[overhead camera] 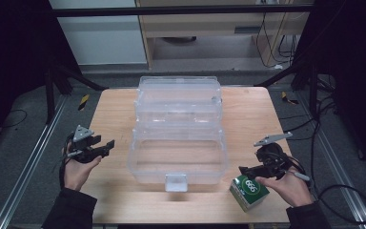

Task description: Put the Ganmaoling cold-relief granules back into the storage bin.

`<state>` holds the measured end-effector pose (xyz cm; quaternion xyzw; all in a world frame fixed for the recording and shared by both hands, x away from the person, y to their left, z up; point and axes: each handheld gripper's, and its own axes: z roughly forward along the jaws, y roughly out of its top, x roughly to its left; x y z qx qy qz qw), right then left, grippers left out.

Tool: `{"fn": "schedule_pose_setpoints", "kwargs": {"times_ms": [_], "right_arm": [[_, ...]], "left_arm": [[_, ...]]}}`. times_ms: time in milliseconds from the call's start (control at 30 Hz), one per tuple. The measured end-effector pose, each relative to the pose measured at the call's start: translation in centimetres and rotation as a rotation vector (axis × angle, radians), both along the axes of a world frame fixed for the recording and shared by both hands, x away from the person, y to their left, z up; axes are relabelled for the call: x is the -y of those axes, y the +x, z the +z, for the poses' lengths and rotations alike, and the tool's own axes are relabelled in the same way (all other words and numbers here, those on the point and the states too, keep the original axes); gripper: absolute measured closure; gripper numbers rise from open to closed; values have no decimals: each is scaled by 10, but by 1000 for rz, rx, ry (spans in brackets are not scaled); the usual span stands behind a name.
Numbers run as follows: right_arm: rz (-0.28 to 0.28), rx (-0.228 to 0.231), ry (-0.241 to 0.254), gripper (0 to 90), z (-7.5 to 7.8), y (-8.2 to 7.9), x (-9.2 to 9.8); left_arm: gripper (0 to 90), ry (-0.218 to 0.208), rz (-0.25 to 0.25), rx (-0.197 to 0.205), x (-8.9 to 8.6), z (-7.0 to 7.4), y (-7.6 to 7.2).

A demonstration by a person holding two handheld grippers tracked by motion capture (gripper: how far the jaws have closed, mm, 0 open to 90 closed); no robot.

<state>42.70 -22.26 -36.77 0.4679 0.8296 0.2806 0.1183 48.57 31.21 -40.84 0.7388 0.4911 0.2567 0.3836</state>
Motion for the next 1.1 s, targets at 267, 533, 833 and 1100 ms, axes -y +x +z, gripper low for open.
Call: {"fn": "schedule_pose_setpoints", "kwargs": {"times_ms": [267,533,833,1100], "right_arm": [[15,-38,-29,187,-2,-6,0],[22,-80,-61,159,-3,-10,-4],[29,-123,-104,121,-7,-11,-8],[43,-177,-136,116,-18,-12,-9]], "left_arm": [[387,9,18,-9,-5,-4,2],[379,10,39,-28,-10,-11,5],[374,26,27,-41,-8,-13,6],[373,34,22,-49,-7,-15,7]]}}
